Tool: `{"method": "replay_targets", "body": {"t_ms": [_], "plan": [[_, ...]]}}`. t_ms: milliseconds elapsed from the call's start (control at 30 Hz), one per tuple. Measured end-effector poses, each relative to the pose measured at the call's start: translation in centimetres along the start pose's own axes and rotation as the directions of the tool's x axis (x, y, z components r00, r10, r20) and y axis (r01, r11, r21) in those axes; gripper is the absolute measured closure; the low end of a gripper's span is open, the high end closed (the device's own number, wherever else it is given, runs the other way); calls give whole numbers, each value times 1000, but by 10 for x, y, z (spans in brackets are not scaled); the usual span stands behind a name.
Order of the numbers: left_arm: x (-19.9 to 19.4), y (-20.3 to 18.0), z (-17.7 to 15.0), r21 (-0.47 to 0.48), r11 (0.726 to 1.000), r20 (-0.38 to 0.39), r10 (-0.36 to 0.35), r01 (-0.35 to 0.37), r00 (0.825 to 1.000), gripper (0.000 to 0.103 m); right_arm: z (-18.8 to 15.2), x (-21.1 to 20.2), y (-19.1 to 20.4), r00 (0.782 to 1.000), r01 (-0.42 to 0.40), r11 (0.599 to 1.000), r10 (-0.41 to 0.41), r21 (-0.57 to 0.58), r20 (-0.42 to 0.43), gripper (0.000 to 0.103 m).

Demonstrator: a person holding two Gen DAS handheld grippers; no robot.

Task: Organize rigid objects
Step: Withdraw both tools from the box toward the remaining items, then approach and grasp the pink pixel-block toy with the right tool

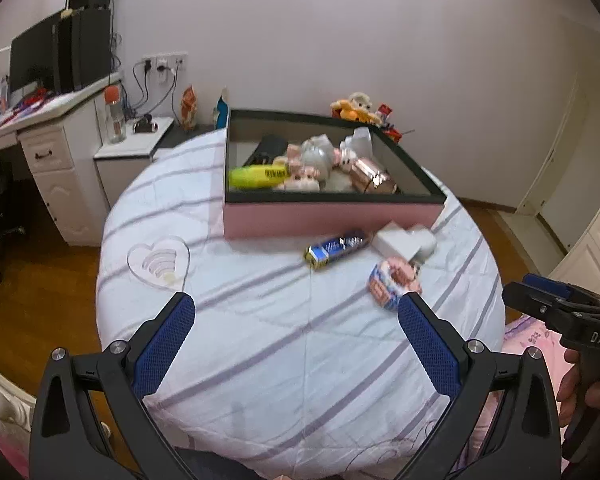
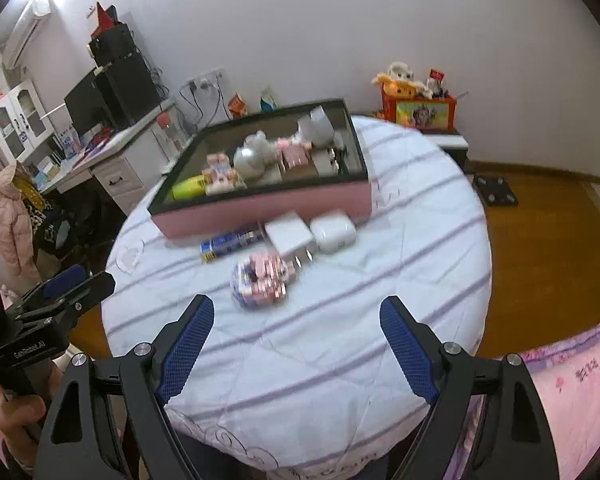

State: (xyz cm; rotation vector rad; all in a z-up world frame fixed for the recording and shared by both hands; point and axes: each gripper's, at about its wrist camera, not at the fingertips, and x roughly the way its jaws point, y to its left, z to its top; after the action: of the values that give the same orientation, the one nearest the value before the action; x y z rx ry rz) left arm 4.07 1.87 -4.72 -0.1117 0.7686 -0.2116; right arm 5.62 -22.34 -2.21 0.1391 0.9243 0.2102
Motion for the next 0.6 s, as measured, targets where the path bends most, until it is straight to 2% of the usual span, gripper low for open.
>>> {"method": "replay_targets", "body": {"t_ms": [400, 600], "plan": [[5, 5, 0, -8, 1000, -5, 11, -11, 1000, 0, -4, 17, 16, 999, -9, 1000, 8, -27, -35, 17], [14, 8, 4, -14, 999, -13, 38, -39, 999, 0, -3, 30, 22, 998, -4, 999, 2, -41, -57, 17]]}}
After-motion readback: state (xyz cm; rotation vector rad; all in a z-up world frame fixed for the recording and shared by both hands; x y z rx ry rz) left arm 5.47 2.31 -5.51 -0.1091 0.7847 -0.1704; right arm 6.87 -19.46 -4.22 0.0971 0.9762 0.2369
